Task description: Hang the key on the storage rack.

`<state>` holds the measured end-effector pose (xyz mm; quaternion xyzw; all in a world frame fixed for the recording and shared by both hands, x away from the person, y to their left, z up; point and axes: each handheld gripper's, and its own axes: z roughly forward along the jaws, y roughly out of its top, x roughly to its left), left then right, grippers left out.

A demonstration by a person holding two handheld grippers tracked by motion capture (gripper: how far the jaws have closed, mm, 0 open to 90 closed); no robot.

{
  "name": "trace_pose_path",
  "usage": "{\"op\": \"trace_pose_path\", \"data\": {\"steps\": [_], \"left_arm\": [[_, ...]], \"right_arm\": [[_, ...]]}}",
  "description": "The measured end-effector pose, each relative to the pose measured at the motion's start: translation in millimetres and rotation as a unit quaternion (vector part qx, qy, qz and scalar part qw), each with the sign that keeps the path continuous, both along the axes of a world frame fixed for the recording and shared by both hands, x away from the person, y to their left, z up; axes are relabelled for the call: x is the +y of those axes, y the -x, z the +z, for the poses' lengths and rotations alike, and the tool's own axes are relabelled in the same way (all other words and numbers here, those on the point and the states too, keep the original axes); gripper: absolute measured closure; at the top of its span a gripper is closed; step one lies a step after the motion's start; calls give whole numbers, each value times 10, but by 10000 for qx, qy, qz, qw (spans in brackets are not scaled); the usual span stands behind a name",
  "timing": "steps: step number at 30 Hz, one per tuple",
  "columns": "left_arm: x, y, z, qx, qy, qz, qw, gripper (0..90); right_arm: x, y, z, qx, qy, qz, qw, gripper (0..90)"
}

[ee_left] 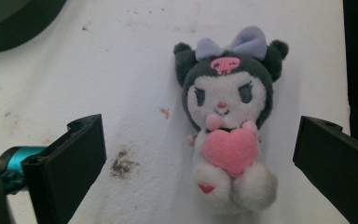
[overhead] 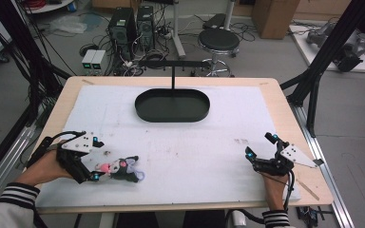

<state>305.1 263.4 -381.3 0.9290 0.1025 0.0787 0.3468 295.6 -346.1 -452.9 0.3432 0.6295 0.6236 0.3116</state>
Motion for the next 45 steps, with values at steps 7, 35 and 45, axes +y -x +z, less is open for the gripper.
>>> {"op": "trace_pose_path", "data": {"steps": [7, 35, 45], "left_arm": [[-62, 16, -70, 130, -329, -221, 9991, 29], [-139, -39, -222, 679, -996, -426, 9918, 199], [-178, -31, -253, 738, -1134, -471, 9897, 414]], "right_arm": [[-1, -2, -1, -12, -10, 12, 10000, 5], [-9, -8, -1, -41, -10, -2, 10000, 5], [-9, -8, -1, -41, -10, -3, 10000, 5]]}}
